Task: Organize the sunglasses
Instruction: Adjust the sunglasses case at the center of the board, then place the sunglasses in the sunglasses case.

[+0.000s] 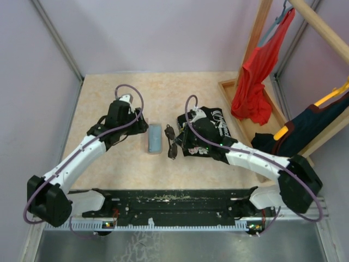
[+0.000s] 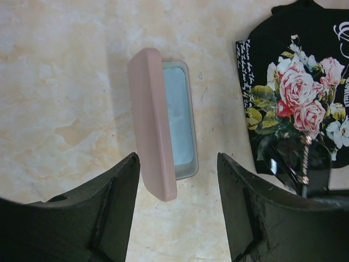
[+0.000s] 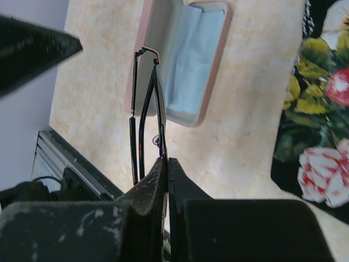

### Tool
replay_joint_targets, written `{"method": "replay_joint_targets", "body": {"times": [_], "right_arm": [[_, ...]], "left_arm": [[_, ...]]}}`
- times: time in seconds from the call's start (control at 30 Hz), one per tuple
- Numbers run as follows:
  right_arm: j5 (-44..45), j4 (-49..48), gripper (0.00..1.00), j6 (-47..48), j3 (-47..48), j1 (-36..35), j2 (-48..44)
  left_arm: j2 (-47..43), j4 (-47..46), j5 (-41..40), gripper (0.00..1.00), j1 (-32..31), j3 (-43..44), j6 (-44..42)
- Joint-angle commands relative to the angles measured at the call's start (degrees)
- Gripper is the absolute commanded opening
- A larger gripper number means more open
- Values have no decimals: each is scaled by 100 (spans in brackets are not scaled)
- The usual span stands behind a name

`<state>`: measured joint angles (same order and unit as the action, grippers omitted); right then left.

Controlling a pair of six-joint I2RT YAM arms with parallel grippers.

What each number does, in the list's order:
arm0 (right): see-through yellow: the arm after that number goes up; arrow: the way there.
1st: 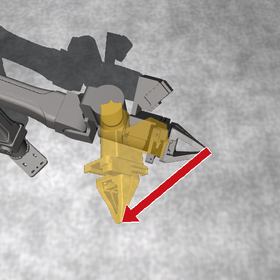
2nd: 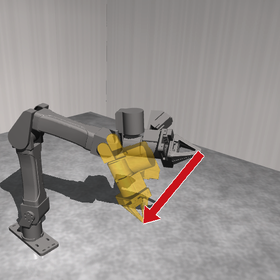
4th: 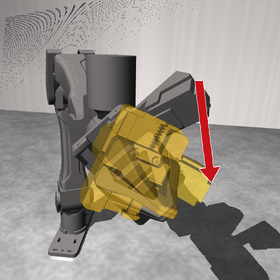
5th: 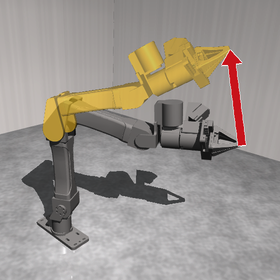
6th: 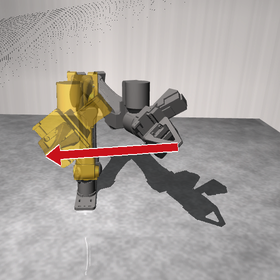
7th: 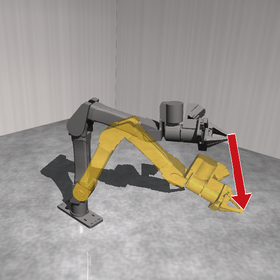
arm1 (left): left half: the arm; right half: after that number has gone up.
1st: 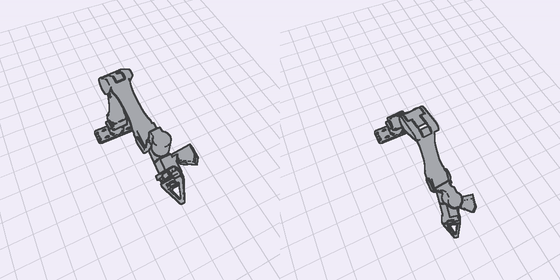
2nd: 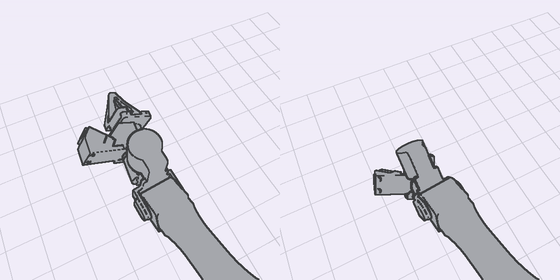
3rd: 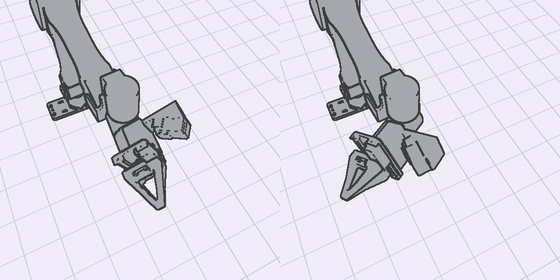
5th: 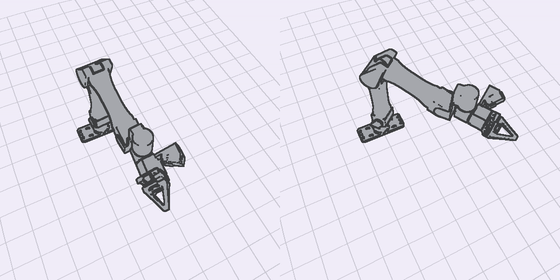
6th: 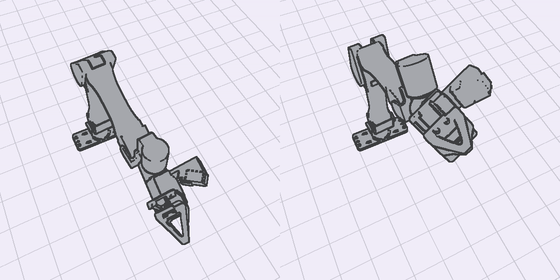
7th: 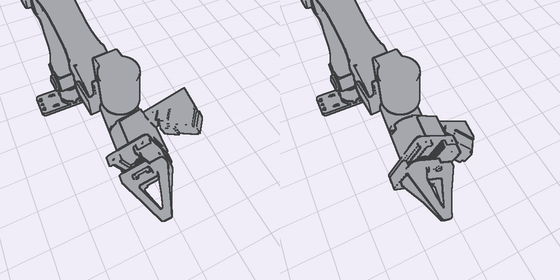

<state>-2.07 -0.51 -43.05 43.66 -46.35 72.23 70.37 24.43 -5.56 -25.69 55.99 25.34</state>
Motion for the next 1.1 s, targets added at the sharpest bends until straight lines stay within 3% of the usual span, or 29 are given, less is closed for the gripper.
{"method": "replay_joint_targets", "body": {"times": [0.0, 0.5, 1.07], "right_arm": [[-246, -1154, 0, -305, 702, 82, 816], [-446, -1878, 0, -671, 2038, 357, 3353], [-472, -1935, 0, -803, 2486, 363, 4127]], "left_arm": [[-311, -657, 259, 65, 32, -333, 315], [73, -562, -191, 67, 150, -331, 518], [442, -599, -77, 65, 155, -381, 578]]}}
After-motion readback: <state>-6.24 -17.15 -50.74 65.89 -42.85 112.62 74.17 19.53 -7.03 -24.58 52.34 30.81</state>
